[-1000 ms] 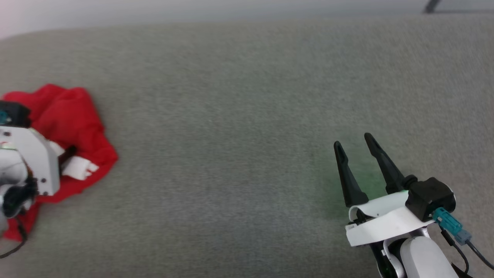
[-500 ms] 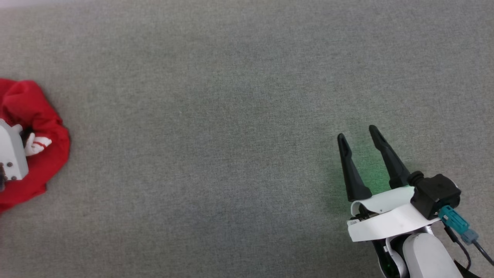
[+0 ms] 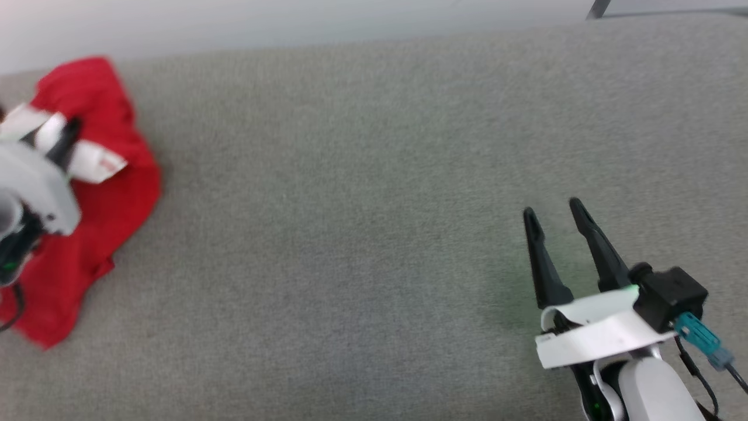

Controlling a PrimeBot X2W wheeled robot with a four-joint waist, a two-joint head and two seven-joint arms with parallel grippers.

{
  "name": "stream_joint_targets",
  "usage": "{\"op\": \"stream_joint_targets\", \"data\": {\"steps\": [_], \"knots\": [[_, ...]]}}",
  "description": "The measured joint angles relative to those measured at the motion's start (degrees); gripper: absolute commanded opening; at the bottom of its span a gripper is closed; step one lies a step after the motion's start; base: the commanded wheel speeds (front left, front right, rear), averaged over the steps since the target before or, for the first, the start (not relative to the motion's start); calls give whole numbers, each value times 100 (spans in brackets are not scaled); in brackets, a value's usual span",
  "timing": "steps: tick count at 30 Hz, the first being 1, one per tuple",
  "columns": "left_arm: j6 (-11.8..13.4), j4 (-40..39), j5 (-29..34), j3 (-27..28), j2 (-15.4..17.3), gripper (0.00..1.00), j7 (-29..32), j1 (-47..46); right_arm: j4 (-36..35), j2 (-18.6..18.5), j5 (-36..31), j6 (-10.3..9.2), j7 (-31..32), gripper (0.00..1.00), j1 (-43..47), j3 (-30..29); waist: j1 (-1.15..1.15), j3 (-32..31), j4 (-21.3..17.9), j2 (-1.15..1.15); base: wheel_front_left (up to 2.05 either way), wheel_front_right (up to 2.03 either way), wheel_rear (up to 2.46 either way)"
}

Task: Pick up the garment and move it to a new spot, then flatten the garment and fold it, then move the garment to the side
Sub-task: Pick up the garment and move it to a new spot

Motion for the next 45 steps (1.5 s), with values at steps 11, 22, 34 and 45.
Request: {"op": "stream_joint_targets", "data": {"steps": [11,22,34,45], "knots": [[-1,-1957,318,-780,-197,0,-85,-772,-86,-3,204,0,0,100,414,-446,0,-423,-388,0,0,0,0],[-1,-3470,709,-1203,-794,0,726,-798,-326,-5,581,0,0,100,521,-572,0,-297,-1109,0,0,0,0],[-1,-3211,1005,-1246,-1022,0,2015,158,-560,-8,1120,0,0,100,666,-443,0,169,-1980,0,0,0,0],[-25,-2989,1074,-1122,-780,0,2660,383,-667,-8,1360,0,0,100,685,-339,0,591,-2529,0,0,0,0]]}}
